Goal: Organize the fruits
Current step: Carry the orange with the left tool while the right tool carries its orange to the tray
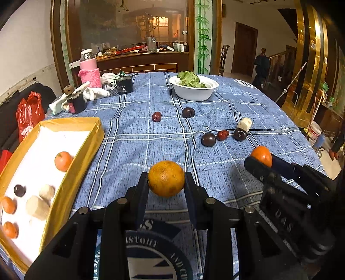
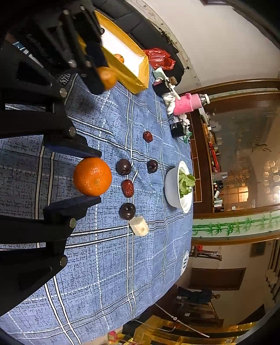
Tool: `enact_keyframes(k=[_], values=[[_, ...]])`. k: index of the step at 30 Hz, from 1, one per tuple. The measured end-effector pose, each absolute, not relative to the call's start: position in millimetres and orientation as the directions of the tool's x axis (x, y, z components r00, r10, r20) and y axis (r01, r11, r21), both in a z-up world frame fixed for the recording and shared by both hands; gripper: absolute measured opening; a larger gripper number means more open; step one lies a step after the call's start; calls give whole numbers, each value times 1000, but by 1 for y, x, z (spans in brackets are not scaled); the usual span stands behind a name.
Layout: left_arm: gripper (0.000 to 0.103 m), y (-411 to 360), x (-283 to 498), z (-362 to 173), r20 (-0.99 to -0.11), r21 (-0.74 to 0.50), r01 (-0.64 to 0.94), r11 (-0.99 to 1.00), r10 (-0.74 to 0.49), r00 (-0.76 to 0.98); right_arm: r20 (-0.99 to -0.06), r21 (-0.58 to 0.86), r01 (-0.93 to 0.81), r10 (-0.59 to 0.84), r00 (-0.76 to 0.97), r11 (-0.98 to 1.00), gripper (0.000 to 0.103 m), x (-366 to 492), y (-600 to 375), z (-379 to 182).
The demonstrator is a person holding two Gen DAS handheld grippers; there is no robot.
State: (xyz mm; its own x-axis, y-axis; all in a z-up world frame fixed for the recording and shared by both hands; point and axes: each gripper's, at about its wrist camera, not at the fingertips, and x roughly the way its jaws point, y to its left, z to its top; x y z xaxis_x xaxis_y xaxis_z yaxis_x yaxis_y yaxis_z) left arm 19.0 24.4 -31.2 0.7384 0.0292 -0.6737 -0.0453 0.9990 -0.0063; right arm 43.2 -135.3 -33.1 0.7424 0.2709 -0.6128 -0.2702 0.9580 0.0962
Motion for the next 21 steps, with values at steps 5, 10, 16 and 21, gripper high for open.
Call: enact_keyframes(k=[5, 10, 16, 21], values=[[29, 23, 15, -35, -665, -3, -58, 998, 41, 746, -602, 108, -258, 270, 752, 960, 36, 43, -140, -31], [29, 24, 16, -42, -663, -2, -70, 998, 52, 747, -602, 110, -245, 260, 755, 963, 36, 42, -143, -31], [29, 28, 19, -44, -660, -20, -74, 997, 42, 750, -606, 115, -241, 260, 751, 964, 36, 43, -144, -32], [29, 27, 18, -44, -650, -33, -67, 997, 30, 759, -604, 123, -227, 254, 755, 966, 36, 43, -146, -32]])
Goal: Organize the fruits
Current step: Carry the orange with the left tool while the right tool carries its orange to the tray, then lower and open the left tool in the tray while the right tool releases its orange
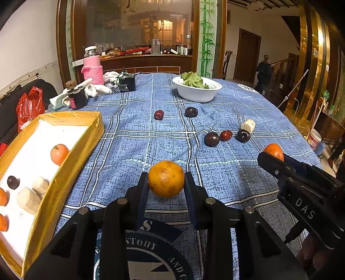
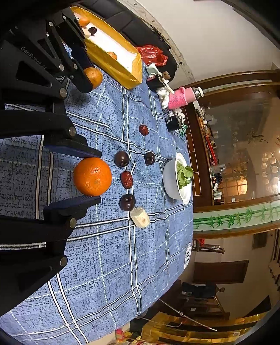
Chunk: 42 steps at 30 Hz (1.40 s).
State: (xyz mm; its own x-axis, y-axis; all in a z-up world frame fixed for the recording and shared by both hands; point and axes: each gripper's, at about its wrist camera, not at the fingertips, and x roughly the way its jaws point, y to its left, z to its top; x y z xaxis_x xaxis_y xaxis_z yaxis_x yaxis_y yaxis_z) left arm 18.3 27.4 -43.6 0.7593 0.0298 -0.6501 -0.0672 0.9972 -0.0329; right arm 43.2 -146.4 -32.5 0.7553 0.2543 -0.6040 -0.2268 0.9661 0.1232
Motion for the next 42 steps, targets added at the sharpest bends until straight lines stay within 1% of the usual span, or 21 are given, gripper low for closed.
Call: enact_keyframes(k=[5, 10, 14, 17, 20, 24, 27, 30, 32, 35, 39, 42], values=[[29, 29, 23, -46, -653, -67, -43, 997, -12, 757, -600, 126, -208, 241, 763, 970, 36, 42, -150, -32], [29, 35, 30, -52, -678, -101, -60, 993, -24, 735, -613, 181, -166, 243, 752, 969, 36, 48, -162, -36], [29, 32, 31, -53, -683, -76, -67, 995, -3, 731, -623, 222, -132, 245, 743, 966, 36, 52, -173, -39], [29, 24, 30, -51, -676, -38, -51, 998, 12, 737, -624, 218, -140, 248, 741, 966, 36, 52, -171, -40], [29, 22, 24, -47, -651, -20, -56, 998, 29, 759, -611, 195, -151, 240, 754, 969, 36, 48, -167, -37], [29, 30, 15, -39, -621, -6, -108, 994, 81, 780, -578, 132, -194, 235, 781, 972, 36, 36, -154, -28], [29, 44, 2, -31, -635, -42, -141, 989, 83, 768, -552, 81, -223, 230, 801, 971, 36, 27, -143, -22], [30, 67, -24, -14, -615, -50, -177, 983, 109, 781, -558, 49, -258, 241, 794, 965, 36, 22, -132, -20], [30, 83, -37, -5, -595, -53, -212, 976, 139, 792, -573, 37, -298, 265, 775, 954, 36, 15, -120, -19], [30, 114, -54, 4, -589, -71, -269, 960, 177, 789, -580, 47, -360, 319, 749, 932, 35, -2, -97, -14], [30, 157, -69, 7, -596, -93, -348, 933, 228, 770, -571, 34, -480, 411, 711, 877, 35, -24, -48, 3], [30, 186, -74, 7, -611, -107, -402, 910, 259, 748, -580, 52, -556, 478, 660, 830, 35, -30, -14, 12]])
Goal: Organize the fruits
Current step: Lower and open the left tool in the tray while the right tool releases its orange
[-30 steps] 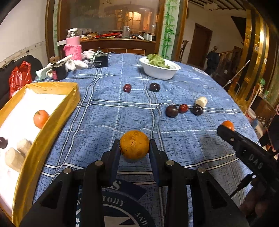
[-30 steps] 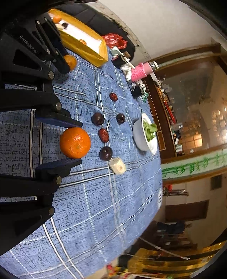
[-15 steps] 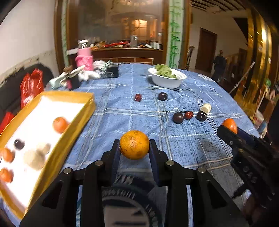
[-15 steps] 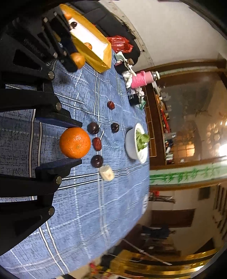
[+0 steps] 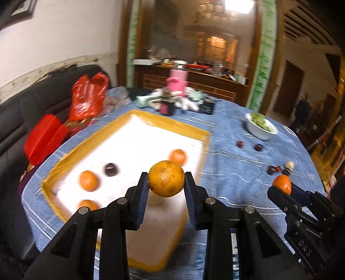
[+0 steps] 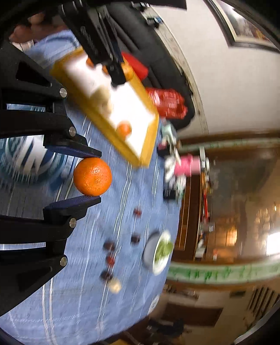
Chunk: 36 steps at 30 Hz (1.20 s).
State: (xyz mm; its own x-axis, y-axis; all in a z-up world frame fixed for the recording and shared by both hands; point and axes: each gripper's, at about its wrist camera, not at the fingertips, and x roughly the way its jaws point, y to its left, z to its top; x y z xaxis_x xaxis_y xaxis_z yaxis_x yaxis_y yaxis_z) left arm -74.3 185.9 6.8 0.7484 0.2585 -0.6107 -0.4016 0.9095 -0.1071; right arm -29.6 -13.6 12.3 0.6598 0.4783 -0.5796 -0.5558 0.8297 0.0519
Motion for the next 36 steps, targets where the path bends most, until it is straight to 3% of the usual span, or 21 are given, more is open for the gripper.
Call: enact_keyframes(k=[15, 36], values=[[30, 250, -43, -26, -730, -128, -492, 861, 254, 635, -680, 74, -715, 559, 473, 695, 35, 1, 121, 2], [30, 272, -34, -40, -787, -109, -553, 826, 268, 556, -758, 50, -732, 503, 416, 680, 35, 34, 164, -23]])
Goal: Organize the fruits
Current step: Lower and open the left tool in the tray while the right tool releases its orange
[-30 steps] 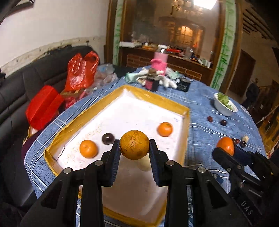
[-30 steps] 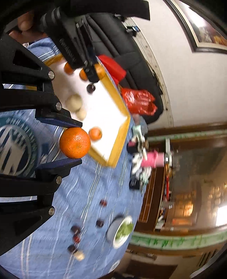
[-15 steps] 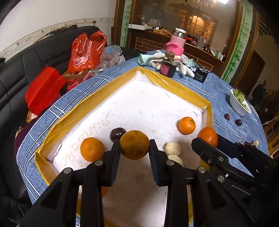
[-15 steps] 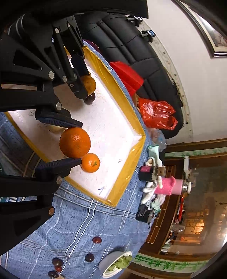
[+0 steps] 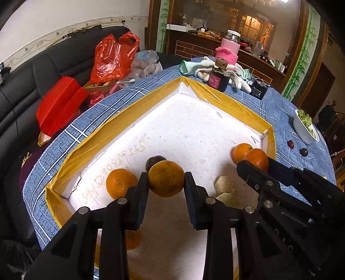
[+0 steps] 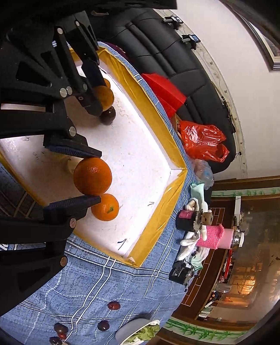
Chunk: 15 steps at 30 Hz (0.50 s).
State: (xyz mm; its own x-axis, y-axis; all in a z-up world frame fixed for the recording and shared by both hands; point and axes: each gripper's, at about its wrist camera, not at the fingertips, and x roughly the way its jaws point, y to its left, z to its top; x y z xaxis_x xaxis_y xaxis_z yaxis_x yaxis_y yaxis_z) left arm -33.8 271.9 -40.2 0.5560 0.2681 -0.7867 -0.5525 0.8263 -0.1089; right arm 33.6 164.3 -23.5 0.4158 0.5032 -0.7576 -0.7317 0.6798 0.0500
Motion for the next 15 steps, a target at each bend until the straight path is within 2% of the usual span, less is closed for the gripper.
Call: enact_keyframes(k=[15], values=[[31, 270, -32, -38, -785, -69, -559, 826, 301, 541, -781, 46, -703, 464, 418, 709, 35, 44, 167, -30]])
